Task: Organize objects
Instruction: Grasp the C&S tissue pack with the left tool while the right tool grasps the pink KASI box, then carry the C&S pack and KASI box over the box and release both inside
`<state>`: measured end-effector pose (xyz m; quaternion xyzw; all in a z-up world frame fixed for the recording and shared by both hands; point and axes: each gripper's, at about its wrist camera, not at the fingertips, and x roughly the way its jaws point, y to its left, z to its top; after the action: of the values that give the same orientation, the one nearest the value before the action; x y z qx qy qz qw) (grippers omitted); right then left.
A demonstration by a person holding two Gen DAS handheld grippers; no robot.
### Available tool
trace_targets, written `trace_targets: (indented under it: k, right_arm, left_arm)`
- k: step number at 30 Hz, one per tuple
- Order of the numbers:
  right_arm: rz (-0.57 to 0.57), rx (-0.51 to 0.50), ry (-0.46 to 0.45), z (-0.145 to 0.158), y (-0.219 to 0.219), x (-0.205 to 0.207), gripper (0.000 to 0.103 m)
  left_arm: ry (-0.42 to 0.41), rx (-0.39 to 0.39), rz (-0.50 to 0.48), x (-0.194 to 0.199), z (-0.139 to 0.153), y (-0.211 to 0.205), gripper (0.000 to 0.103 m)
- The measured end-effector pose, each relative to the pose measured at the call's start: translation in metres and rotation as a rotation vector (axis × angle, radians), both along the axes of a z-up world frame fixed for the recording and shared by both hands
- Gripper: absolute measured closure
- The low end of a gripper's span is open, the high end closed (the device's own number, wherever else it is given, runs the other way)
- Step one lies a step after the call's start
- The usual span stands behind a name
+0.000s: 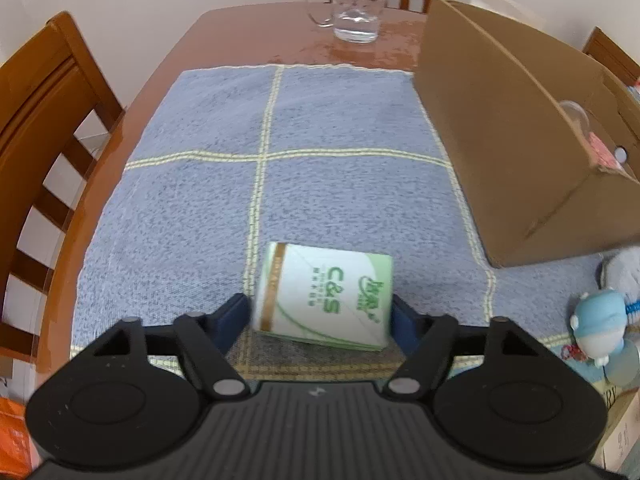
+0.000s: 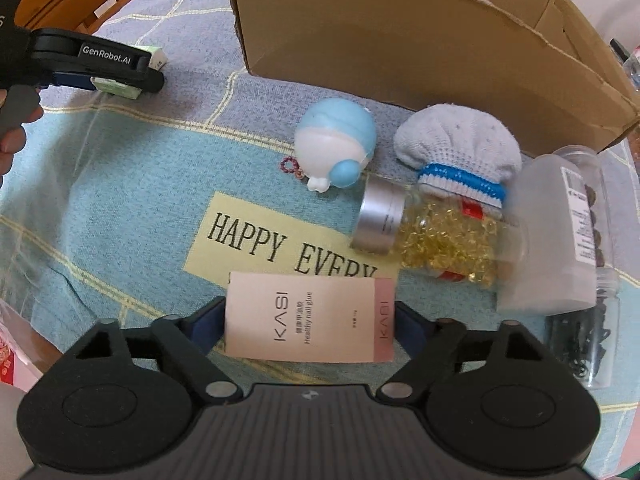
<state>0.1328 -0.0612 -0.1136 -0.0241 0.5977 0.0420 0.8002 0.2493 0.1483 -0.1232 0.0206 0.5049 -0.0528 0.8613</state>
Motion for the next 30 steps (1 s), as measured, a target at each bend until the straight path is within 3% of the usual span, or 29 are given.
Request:
trace_targets:
  k: [2, 12, 20, 30]
  right_arm:
    - [-0.001, 0.007, 0.001, 0.001, -0.004, 0.002, 0.019]
    - [0.061, 0.052, -0.03, 0.027, -0.006, -0.012, 0.019]
    - [0.108, 0.053, -0.083, 0.057, -0.019, -0.009, 0.019]
    - [0.126, 0.055, -0.184, 0.095, -0.053, -0.003, 0.019]
  left_arm:
    - [0.002, 0.0, -0.009, 0.0, 0.002, -0.002, 0.038]
    - [0.023, 0.007, -0.111, -0.007, 0.022, -0.009, 0.039]
    - [0.035, -0.031, -0.23, -0.023, 0.068, -0.023, 0.039]
    - [-0.014, -0.062, -0.331, -0.026, 0.123, -0.064, 0.038]
